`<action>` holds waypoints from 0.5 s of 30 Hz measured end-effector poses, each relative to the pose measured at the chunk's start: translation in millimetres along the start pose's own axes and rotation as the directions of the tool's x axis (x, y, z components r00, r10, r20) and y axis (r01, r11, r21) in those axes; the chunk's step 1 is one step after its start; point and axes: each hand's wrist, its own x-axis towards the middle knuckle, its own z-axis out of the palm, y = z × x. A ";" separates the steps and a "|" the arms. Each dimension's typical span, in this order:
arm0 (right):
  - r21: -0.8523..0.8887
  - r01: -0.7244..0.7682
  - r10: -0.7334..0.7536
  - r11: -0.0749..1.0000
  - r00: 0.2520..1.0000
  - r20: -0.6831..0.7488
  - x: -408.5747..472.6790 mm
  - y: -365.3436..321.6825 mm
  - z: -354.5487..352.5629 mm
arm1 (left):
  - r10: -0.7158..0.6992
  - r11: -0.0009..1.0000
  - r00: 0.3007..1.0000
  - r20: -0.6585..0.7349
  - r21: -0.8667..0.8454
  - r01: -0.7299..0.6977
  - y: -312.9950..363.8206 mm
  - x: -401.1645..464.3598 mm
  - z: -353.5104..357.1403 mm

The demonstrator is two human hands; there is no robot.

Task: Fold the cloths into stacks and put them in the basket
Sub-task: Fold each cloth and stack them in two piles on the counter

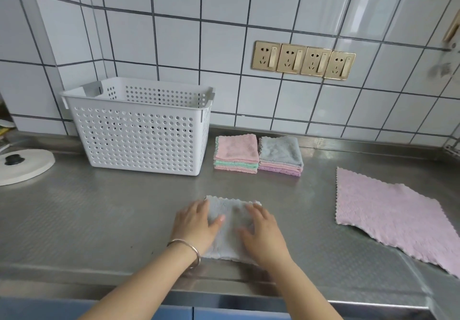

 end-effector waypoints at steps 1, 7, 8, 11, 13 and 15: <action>0.006 -0.081 0.081 0.997 0.990 -0.112 -3.2 0.9 -6.2 | -0.050 0.998 0.992 -0.114 -0.052 0.044 -3.9 -3.5 -4.5; -0.181 -0.358 0.362 0.916 0.932 -0.010 -16.3 6.3 -8.8 | -0.202 0.977 0.976 -0.083 0.051 0.206 -7.9 -12.5 -5.7; -0.149 -0.357 0.362 0.922 0.932 0.008 -15.9 7.0 -5.2 | -0.201 0.976 0.975 -0.090 0.062 0.207 -6.5 -12.8 -3.1; 0.048 -0.337 0.336 0.940 0.941 0.027 -14.9 7.3 -4.8 | -0.194 0.981 0.975 -0.110 0.006 0.196 -1.5 -13.7 -0.4; 0.178 -0.318 0.320 0.931 0.947 0.018 -12.3 6.3 -10.1 | -0.180 0.972 0.974 -0.139 -0.174 0.155 4.4 -12.4 -1.4; 0.281 -0.285 0.305 0.917 0.952 -0.030 -3.5 5.0 -16.5 | -0.172 0.944 0.968 -0.183 -0.311 0.109 12.1 -6.0 -3.9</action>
